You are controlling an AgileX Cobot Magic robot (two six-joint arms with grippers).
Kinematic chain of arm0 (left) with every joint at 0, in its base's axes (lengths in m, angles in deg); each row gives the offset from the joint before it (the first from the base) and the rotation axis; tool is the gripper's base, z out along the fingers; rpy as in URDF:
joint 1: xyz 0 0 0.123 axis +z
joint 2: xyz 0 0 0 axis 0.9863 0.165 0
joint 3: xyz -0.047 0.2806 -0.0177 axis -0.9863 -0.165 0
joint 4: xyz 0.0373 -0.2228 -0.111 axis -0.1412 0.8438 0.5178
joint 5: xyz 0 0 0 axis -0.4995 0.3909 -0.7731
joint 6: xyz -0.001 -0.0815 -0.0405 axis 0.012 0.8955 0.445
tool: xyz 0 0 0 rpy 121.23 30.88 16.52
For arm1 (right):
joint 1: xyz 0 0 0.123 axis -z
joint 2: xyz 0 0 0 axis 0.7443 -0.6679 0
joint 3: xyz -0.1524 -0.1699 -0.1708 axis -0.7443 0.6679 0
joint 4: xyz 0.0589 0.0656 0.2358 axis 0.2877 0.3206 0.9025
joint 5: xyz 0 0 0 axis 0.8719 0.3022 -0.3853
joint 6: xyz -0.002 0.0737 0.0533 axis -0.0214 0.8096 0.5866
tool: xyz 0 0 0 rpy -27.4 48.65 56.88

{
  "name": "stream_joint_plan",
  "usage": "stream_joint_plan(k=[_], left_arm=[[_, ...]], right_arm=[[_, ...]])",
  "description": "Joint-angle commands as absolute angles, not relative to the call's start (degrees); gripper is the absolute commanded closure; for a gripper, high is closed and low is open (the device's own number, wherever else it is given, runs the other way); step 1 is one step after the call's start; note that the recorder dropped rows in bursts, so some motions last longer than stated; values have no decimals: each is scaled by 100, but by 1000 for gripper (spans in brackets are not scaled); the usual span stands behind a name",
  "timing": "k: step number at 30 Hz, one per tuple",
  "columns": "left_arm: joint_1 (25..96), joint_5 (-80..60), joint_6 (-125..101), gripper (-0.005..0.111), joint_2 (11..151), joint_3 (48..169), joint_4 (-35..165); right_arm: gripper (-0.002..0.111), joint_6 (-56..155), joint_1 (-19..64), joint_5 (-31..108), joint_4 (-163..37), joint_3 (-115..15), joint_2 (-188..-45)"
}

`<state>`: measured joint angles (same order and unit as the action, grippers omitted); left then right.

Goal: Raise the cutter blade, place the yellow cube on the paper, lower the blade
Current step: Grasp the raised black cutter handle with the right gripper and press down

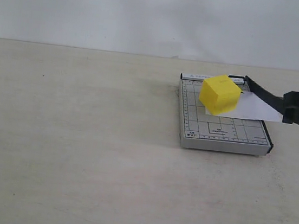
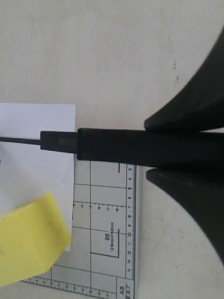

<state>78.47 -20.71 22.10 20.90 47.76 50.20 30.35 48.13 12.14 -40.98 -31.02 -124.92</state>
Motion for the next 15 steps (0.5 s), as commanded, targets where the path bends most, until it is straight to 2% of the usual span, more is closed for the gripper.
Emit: stream_joint_plan(k=[1, 10, 15], left_arm=[[7803, -2040, 2187, 102, 2060, 4754, 5003], [7806, -2032, 2187, 102, 2047, 4754, 5072], [7806, -2014, 1951, 102, 1759, 4754, 6092]], right_arm=[[108, 2728, 4459, 889, -4088, -2648, -12537], [108, 2715, 4352, 1526, -4085, -2107, -12576], [108, 2715, 4352, 1503, -4063, -2043, -12945]])
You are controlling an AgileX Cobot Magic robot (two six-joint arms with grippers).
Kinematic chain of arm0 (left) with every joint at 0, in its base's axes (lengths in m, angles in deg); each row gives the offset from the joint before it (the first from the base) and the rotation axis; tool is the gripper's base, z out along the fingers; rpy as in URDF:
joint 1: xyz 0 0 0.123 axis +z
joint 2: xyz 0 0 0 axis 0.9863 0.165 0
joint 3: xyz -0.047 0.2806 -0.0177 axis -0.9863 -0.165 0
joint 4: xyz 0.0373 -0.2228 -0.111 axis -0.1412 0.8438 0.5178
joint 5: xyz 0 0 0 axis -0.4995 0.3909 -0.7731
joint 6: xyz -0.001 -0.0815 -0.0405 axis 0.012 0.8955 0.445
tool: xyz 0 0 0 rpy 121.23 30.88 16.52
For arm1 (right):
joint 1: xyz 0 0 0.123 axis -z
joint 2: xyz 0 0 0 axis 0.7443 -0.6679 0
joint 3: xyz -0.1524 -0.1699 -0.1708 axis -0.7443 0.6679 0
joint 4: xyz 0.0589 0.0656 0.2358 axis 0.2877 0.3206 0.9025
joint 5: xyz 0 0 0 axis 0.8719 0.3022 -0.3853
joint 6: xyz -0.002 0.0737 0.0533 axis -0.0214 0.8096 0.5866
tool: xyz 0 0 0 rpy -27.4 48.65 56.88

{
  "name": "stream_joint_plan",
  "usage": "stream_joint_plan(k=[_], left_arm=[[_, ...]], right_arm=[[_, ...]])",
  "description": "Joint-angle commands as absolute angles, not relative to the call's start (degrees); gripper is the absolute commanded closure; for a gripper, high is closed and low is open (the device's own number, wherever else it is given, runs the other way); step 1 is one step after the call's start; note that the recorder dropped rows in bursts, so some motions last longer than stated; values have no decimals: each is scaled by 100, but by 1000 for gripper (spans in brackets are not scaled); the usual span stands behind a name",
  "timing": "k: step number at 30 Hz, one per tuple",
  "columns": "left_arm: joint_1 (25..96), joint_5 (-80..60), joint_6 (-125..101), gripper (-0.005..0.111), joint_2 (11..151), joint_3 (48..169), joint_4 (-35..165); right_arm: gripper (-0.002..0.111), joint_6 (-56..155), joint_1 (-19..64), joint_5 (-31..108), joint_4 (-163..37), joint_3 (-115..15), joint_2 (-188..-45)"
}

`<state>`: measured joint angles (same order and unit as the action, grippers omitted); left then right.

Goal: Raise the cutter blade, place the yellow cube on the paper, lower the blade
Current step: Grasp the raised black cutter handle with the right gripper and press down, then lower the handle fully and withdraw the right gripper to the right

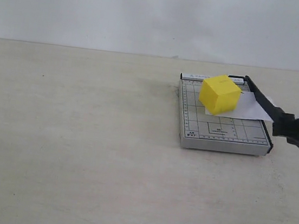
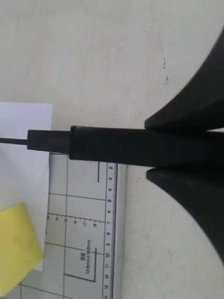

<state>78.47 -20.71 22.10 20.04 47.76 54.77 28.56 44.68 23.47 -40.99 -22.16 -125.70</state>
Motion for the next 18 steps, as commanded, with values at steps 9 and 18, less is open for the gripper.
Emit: stream_joint_plan(k=[9, 18], left_arm=[[7806, -2163, -996, 102, 1135, 4754, 7354], [7806, -2405, -1105, 102, 1135, 4754, 7394]], right_arm=[[108, 2727, 4352, 1564, -3961, -2043, -13609], [108, 2727, 4352, 1624, -3950, -2043, -13612]])
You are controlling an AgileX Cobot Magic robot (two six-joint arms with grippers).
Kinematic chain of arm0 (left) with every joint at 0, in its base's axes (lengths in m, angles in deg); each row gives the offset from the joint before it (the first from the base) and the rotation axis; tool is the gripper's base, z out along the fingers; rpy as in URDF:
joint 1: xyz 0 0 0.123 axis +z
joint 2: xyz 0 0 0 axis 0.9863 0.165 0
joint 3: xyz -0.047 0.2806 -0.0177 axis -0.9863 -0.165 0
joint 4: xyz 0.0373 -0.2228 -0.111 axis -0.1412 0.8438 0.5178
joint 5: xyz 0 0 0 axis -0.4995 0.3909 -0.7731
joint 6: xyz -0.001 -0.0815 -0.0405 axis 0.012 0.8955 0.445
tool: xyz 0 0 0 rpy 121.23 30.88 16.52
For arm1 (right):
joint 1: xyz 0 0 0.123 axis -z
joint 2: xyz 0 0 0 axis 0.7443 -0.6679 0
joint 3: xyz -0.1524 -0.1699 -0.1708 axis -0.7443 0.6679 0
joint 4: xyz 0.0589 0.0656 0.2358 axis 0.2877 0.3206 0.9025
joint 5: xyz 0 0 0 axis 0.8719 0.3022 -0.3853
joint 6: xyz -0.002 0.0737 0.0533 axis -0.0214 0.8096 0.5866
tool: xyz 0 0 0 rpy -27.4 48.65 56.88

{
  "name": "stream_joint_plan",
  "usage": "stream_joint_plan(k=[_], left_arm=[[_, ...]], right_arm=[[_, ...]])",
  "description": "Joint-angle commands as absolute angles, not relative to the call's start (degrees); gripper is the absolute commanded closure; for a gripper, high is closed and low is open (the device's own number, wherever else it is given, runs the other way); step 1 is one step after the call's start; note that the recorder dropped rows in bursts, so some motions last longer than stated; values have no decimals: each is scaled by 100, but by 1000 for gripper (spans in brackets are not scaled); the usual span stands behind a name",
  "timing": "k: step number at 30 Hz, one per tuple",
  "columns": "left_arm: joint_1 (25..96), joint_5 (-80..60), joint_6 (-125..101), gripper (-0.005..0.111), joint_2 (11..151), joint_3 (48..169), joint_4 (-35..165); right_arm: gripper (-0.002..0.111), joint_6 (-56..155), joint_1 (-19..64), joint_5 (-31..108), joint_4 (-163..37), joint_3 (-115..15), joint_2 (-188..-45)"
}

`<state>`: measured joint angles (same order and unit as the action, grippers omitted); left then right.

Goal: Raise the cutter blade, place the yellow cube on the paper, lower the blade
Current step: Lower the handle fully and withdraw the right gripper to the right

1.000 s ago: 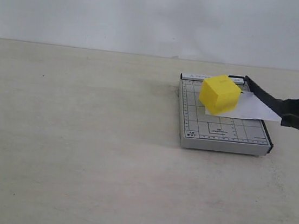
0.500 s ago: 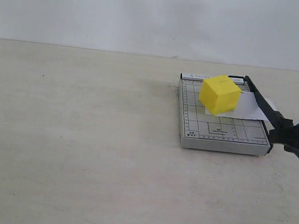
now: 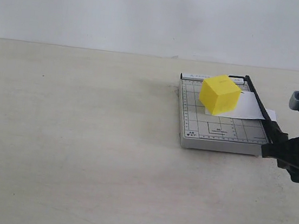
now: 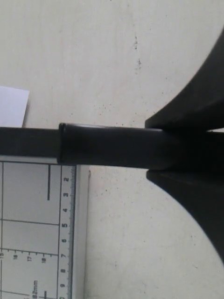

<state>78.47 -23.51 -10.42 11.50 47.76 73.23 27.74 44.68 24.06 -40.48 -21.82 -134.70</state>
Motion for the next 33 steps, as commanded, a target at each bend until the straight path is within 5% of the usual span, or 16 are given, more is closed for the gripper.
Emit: stream_joint_plan(k=[1, 13, 21, 33], left_arm=[[7806, -2435, -1090, 102, 1135, 4754, 7394], [7806, -2673, -895, 102, 1135, 4754, 7270], [7806, -2673, -700, 102, 1135, 4754, 7219], [7806, -2673, -727, 102, 1135, 4754, 7214]], right_arm=[[108, 2738, 4352, 1624, -3950, -2043, -13612], [108, 2738, 4352, 1626, -3950, -2043, -13612], [66, 2749, 4352, 1642, -3950, -2043, -13612], [65, 3062, 4352, 1408, -4557, -2064, -12504]])
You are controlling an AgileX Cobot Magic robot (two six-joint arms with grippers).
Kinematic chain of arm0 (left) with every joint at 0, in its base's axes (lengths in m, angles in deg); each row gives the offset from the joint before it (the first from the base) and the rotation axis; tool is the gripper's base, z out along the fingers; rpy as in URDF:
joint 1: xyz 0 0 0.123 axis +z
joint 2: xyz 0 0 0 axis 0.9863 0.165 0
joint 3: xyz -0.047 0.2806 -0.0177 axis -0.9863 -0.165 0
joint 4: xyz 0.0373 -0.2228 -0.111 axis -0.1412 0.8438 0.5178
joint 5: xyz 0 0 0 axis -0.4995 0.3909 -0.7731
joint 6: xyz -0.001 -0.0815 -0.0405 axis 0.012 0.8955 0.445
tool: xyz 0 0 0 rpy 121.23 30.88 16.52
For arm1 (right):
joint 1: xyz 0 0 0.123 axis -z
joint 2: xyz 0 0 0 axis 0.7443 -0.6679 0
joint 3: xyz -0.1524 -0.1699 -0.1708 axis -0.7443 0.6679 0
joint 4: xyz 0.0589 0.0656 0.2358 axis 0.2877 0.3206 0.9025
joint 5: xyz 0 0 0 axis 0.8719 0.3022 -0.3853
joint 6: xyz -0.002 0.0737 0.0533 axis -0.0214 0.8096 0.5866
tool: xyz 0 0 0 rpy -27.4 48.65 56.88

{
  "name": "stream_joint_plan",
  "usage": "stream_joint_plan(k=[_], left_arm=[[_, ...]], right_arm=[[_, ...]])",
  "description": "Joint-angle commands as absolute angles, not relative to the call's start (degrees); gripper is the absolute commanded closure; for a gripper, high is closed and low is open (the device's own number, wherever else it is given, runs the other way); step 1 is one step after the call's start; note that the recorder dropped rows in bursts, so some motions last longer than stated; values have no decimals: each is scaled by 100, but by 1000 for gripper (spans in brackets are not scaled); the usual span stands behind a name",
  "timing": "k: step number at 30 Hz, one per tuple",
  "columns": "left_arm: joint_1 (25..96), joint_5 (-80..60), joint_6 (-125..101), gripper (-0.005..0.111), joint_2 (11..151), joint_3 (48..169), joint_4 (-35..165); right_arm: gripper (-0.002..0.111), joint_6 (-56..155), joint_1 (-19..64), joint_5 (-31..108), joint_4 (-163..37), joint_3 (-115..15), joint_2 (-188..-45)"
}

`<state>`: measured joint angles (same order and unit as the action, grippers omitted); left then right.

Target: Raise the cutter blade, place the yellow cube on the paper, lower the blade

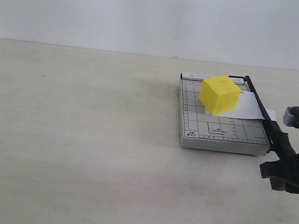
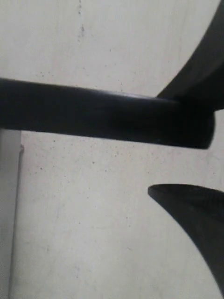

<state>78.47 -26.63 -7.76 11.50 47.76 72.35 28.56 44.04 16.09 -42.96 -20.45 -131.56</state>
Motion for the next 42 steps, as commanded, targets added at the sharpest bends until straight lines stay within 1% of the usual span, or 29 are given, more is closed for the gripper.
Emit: stream_joint_plan(k=[1, 6, 8, 9, 11, 12, 15, 16, 17, 18, 19, 22, 26, 30, 35, 42], left_arm=[[7806, -2673, -727, 102, 1135, 4754, 7214], [7806, -2673, -727, 102, 1135, 4754, 7214], [7806, -2673, -727, 102, 1135, 4754, 7214], [7806, -2673, -727, 102, 1135, 4754, 7214], [7806, -2673, -727, 102, 1135, 4754, 7214], [7806, -2673, -727, 102, 1135, 4754, 7214], [7806, -2673, -727, 102, 1135, 4754, 7214], [7806, -2673, -727, 102, 1135, 4754, 7214], [7806, -2673, -727, 102, 1135, 4754, 7214], [7806, -2673, -727, 102, 1135, 4754, 7214], [7806, -2673, -727, 102, 1135, 4754, 7214], [7806, -2673, -727, 102, 1135, 4754, 7214], [7806, -2673, -727, 102, 1135, 4754, 7214], [7806, -2673, -727, 102, 1135, 4754, 7214], [7806, -2673, -727, 102, 1135, 4754, 7214], [7806, -2673, -737, 102, 1135, 4754, 7214]], right_arm=[[65, 3211, 4352, 1344, -4678, -2064, -12292], [65, 3496, 4352, 1093, -4859, -2064, -11175], [70, 3516, 4352, 1016, -4859, -2064, -10732], [78, 3573, 4352, 1002, -4859, -2064, -10474], [100, 3700, 4352, 1124, -4859, -2030, -9926], [109, 3740, 4352, 1242, -4834, -1985, -9698], [108, 3839, 4352, 1848, -4758, -1760, -8862], [108, 3838, 4352, 2290, -4758, -1527, -8267], [108, 3815, 4352, 2457, -4758, -1394, -7970], [108, 3627, 4352, 2692, -4758, -1119, -7378], [108, 3516, 4352, 2756, -4758, -1004, -7145], [108, 3405, 4352, 2805, -4758, -507, -5872], [108, 3642, 4352, 2792, -4736, -476, -4883], [108, 3978, 4352, 3025, -4935, -476, -4614], [108, 4006, 4352, 1966, -4848, -476, -4731], [108, 3820, 4352, 1547, -5236, -455, -4786]])
